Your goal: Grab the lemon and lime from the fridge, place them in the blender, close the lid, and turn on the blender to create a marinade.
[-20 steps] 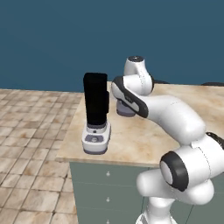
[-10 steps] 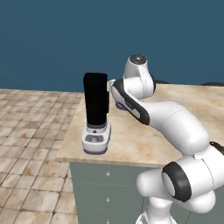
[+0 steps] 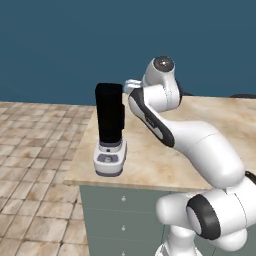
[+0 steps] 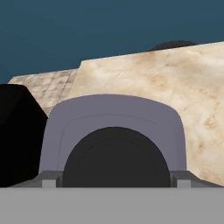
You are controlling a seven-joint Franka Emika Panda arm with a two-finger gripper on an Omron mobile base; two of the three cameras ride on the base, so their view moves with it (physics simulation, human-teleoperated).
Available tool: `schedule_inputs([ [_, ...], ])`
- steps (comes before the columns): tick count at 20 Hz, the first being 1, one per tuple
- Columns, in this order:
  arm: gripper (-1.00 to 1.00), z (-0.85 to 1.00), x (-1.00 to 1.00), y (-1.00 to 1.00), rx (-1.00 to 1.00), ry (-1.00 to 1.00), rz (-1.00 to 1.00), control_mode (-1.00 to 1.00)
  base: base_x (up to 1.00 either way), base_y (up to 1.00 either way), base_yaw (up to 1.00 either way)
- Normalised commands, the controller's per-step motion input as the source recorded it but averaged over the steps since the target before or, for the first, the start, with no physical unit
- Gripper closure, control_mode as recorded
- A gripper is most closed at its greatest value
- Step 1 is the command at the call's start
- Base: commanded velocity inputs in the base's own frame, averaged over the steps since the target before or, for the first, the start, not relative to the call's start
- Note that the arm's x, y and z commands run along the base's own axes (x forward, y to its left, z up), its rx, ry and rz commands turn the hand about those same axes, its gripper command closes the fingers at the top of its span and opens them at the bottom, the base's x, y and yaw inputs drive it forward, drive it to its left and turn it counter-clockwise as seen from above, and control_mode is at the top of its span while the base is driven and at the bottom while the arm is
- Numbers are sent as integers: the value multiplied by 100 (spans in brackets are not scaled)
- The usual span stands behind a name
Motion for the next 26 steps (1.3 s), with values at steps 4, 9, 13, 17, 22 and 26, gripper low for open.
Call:
schedule_inputs([
  [4,100,86,0,27,1,0,0,-100,0,0,0],
  [9,100,81,2,29,0,0,0,-100,0,0,0],
  [13,100,47,6,28,2,1,0,-100,0,0,0],
  [17,100,12,2,34,7,8,0,-100,0,0,0],
  [22,100,0,13,31,6,8,0,-100,0,0,0],
  [26,100,-2,19,27,2,8,0,-100,0,0,0],
])
